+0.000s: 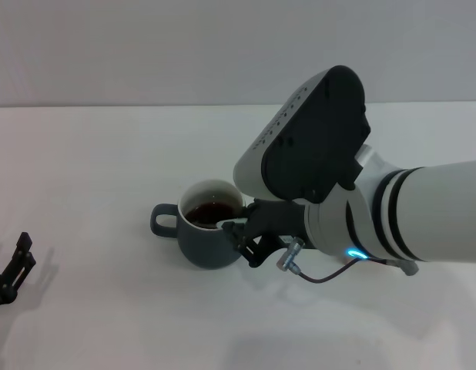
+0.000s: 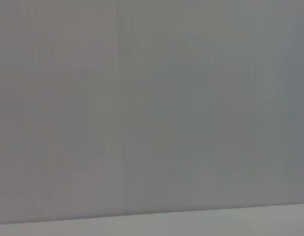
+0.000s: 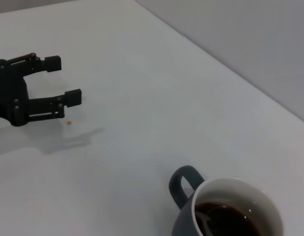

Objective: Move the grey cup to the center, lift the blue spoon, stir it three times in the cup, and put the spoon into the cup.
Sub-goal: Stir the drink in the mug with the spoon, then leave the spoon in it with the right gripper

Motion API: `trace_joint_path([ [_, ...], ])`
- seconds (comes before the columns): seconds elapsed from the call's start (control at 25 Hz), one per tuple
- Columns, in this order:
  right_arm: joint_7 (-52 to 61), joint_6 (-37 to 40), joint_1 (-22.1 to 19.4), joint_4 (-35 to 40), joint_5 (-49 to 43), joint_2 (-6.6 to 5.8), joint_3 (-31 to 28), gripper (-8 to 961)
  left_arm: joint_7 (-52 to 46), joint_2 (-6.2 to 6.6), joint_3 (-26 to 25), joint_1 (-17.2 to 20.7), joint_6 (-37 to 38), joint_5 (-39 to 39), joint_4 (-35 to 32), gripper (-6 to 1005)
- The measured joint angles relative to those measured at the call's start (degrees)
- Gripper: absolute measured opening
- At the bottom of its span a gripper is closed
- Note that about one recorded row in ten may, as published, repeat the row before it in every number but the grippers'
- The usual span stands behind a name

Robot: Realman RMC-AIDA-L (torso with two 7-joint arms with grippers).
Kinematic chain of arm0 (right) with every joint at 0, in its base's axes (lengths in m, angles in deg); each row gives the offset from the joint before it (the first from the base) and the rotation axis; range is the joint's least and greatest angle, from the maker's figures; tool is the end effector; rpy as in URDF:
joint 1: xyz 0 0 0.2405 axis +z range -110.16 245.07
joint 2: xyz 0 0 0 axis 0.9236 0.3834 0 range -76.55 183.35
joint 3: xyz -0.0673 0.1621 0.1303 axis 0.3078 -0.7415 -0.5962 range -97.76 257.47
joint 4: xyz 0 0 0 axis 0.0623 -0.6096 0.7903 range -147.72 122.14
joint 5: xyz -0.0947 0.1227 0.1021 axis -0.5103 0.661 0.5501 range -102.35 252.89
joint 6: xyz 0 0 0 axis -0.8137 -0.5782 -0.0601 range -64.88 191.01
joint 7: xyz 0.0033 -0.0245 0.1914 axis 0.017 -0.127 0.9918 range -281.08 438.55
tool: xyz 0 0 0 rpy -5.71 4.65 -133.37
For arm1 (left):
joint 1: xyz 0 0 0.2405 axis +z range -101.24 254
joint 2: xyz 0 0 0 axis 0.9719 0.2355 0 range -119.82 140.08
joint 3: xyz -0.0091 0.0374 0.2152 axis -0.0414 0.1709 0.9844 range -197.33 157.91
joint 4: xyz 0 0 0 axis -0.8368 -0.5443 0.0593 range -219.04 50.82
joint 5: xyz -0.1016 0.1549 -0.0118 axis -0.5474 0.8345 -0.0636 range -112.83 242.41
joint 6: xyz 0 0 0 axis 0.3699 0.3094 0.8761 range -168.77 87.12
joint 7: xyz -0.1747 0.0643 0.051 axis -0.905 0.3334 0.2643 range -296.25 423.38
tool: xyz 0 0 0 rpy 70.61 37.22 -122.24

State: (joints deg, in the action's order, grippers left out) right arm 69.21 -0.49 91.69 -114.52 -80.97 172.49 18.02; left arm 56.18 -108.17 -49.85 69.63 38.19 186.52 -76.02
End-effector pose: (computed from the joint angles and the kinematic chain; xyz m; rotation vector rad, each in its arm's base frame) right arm 0.0697 0.2834 -0.0907 -2.5963 0.4488 -0.0995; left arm -0.3326 0.2454 0.0114 -1.5968 -0.5830 -0.5828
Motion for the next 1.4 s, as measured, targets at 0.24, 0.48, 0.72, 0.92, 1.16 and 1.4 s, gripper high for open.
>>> trace_joint_path([
  [0.24, -0.2, 1.9, 1.3, 3.1, 0.5, 0.0, 0.0, 158, 0.0, 0.01, 0.0, 0.2, 0.0, 0.0, 0.0, 862],
  [0.48, -0.2, 3.3, 2.8, 5.3, 0.6, 0.0, -0.5, 158, 0.0, 0.01, 0.1, 0.3, 0.0, 0.0, -0.4, 862],
  [0.72, 0.1, 4.0, 4.2, 7.7, 0.6, 0.0, -1.3, 158, 0.0, 0.0, 0.3, 0.2, -0.2, 0.0, -0.6, 862],
  [0.92, 0.2, 4.0, 3.4, 7.9, 0.6, -0.05, -2.9, 157, -0.1, 0.01, 0.4, 0.2, -0.2, 0.0, -0.6, 862],
  [1.16, 0.0, 3.9, 2.2, 7.9, 0.6, -0.15, -4.2, 157, -0.1, 0.01, 0.5, 0.3, -0.4, 0.0, -0.6, 862],
  [1.4, -0.1, 2.7, 0.6, 6.0, 0.6, -0.18, -3.6, 157, -0.2, 0.01, 0.4, 0.5, -0.5, 0.0, -0.6, 862],
])
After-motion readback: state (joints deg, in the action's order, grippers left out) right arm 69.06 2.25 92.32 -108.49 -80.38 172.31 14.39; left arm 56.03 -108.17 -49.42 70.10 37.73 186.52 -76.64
